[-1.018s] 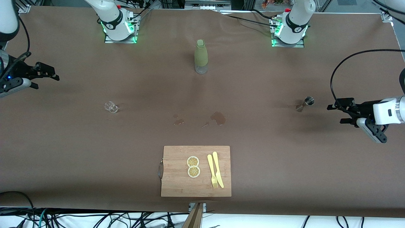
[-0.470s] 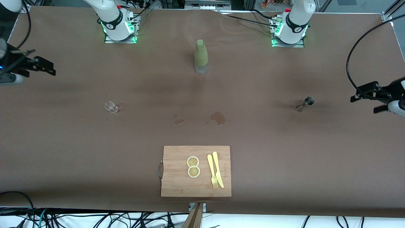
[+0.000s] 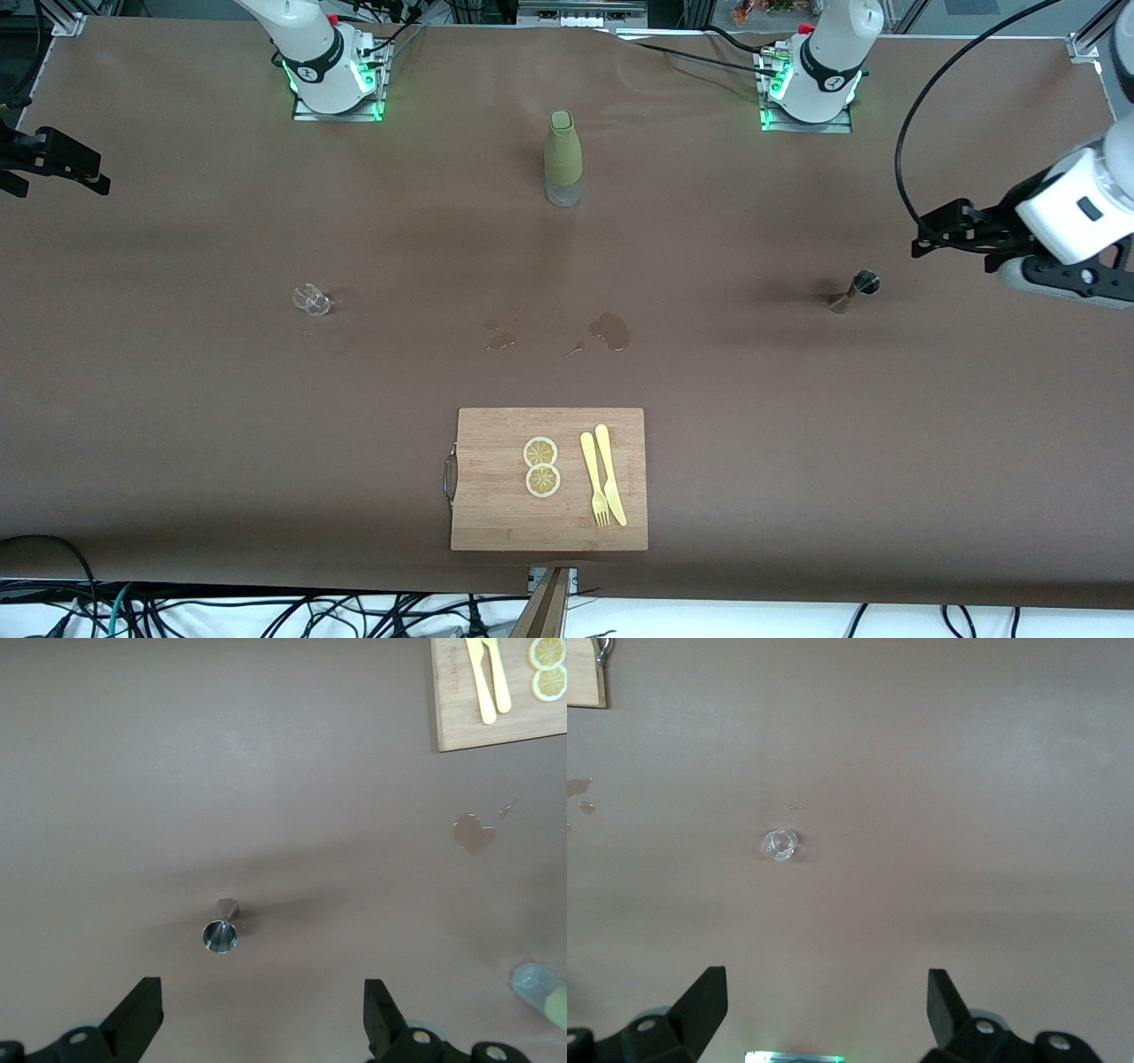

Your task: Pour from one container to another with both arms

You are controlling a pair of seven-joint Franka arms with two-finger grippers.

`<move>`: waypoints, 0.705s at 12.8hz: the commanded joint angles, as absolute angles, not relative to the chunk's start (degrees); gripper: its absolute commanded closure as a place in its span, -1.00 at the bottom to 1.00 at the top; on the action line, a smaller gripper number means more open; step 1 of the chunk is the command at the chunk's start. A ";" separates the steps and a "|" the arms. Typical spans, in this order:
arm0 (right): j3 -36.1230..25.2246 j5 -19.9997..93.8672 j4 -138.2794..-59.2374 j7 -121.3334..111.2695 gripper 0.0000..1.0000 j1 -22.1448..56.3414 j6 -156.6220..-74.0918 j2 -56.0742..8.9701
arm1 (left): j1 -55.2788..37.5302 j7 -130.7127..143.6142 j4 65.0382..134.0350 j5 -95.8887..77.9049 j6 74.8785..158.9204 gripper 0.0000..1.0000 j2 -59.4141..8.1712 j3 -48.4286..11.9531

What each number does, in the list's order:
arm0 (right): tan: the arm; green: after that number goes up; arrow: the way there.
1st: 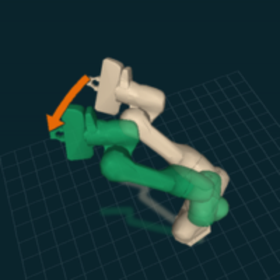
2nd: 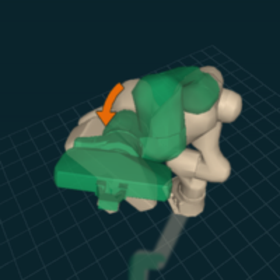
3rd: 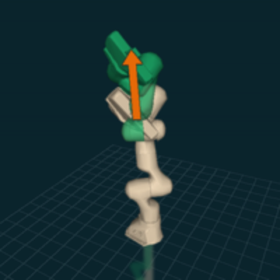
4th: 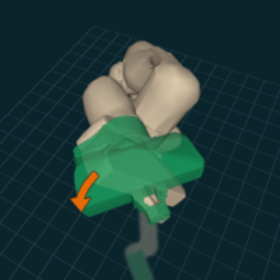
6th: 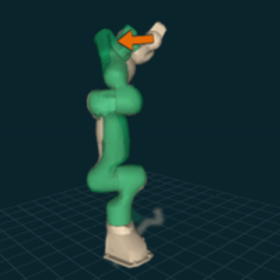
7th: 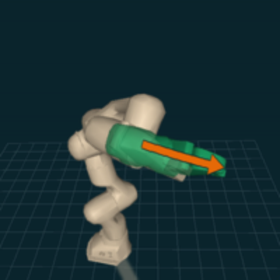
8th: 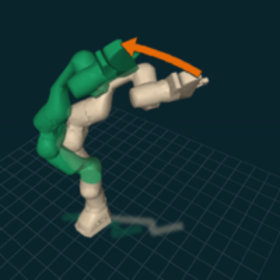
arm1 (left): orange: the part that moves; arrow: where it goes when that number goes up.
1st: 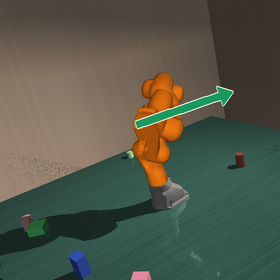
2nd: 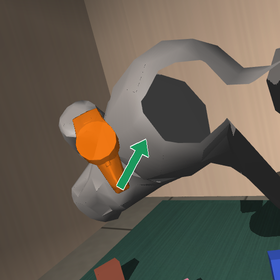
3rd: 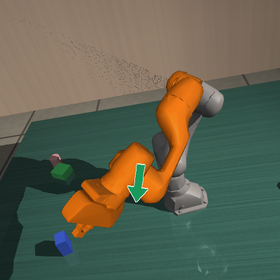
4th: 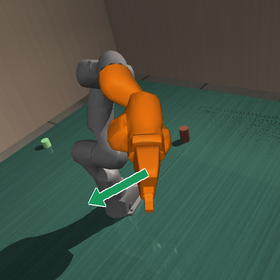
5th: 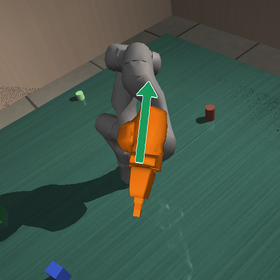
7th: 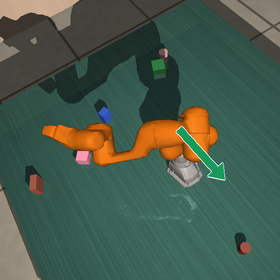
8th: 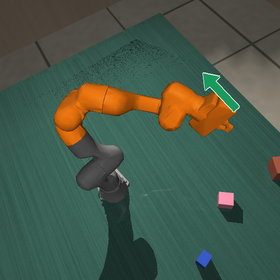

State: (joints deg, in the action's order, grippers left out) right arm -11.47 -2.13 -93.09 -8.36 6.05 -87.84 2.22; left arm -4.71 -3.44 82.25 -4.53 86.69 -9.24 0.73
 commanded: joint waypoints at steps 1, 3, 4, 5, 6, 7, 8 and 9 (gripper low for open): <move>-11.16 -1.32 -92.98 -5.29 -1.00 5.45 -87.89 2.11 | -4.48 -2.11 83.15 -2.29 85.17 -1.00 -6.86 0.44; -10.99 -0.80 -93.25 -4.75 -1.00 5.45 -87.89 2.20 | -3.96 -2.11 83.67 -2.37 85.17 -1.00 -6.94 0.70; -10.12 -0.09 -93.25 -4.57 -1.00 5.19 -87.89 2.11 | -3.96 -2.11 84.02 -2.37 85.17 -1.00 -6.86 0.70; -9.06 -0.09 -92.64 -4.57 -1.00 4.75 -87.89 1.41 | -3.96 -2.02 84.46 -2.37 85.17 -1.00 -6.86 0.70; -8.27 0.26 -92.38 -4.66 -1.00 3.35 -87.98 0.36 | -3.87 -2.11 84.46 -2.46 85.17 -1.00 -6.94 0.70; -5.83 0.52 -92.37 -4.22 -1.00 2.90 -88.15 0.18 | -3.87 -2.11 84.46 -2.55 85.17 -1.00 -6.94 0.70; -4.15 0.35 -92.37 -2.57 -1.00 2.55 -88.42 0.18 | -3.87 -2.11 84.46 -2.46 85.25 -1.00 -6.94 0.70; -3.96 0.26 -92.55 -1.16 -1.00 2.46 -88.59 0.18 | -3.87 -2.20 84.38 -2.37 85.25 -1.00 -7.03 0.70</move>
State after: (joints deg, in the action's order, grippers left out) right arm -6.39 -0.37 -93.16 -3.71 4.05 -88.29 0.47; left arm -3.99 -2.75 83.50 -4.14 85.29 -8.10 1.03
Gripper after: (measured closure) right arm 0.000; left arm 0.000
